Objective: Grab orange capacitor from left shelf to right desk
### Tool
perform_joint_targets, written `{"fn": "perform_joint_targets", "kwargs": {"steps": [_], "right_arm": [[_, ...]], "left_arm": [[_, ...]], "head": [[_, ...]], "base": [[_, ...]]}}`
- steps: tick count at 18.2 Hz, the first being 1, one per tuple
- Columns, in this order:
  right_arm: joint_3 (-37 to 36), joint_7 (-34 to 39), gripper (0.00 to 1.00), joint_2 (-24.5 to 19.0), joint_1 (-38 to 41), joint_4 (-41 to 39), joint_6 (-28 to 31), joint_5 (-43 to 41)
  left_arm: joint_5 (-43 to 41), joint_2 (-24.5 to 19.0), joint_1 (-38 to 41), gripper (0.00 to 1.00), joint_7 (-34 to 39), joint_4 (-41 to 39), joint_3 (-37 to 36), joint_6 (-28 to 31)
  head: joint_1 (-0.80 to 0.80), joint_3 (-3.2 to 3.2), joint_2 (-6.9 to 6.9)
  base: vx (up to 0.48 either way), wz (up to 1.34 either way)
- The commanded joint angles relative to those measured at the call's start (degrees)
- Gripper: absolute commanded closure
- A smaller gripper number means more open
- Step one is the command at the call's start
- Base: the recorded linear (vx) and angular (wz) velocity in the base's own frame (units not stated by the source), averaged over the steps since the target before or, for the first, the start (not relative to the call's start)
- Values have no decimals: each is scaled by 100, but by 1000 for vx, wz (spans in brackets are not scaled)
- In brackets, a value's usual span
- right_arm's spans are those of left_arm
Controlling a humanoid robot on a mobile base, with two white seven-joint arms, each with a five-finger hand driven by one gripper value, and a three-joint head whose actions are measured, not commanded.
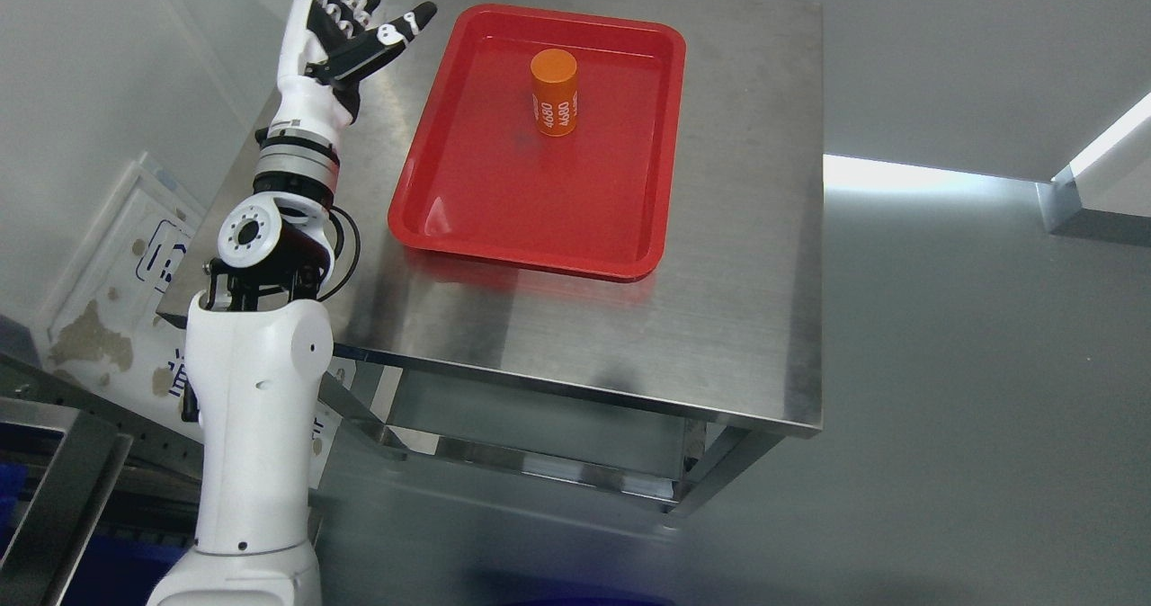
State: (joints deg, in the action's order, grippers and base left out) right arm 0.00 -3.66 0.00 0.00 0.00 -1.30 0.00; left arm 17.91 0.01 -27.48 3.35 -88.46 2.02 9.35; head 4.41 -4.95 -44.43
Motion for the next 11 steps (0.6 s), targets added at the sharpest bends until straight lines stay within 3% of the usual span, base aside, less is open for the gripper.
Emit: {"fn": "perform_joint_targets", "kwargs": {"steps": [1, 6, 11], "right_arm": [[-96, 5, 0, 100, 132, -100, -2, 18], [-96, 5, 0, 100, 132, -100, -2, 18], [-105, 5, 0, 100, 132, -100, -2, 18]], "left_arm": [[11, -101, 682, 0, -96, -1024, 536, -329], [11, -101, 849, 0, -150, -1024, 519, -548], [-129, -101, 937, 0, 174, -1024, 28, -847]], "head": [[0, 0, 0], [0, 0, 0], [0, 0, 0]], "base": [[0, 0], [0, 0], [0, 0]]}}
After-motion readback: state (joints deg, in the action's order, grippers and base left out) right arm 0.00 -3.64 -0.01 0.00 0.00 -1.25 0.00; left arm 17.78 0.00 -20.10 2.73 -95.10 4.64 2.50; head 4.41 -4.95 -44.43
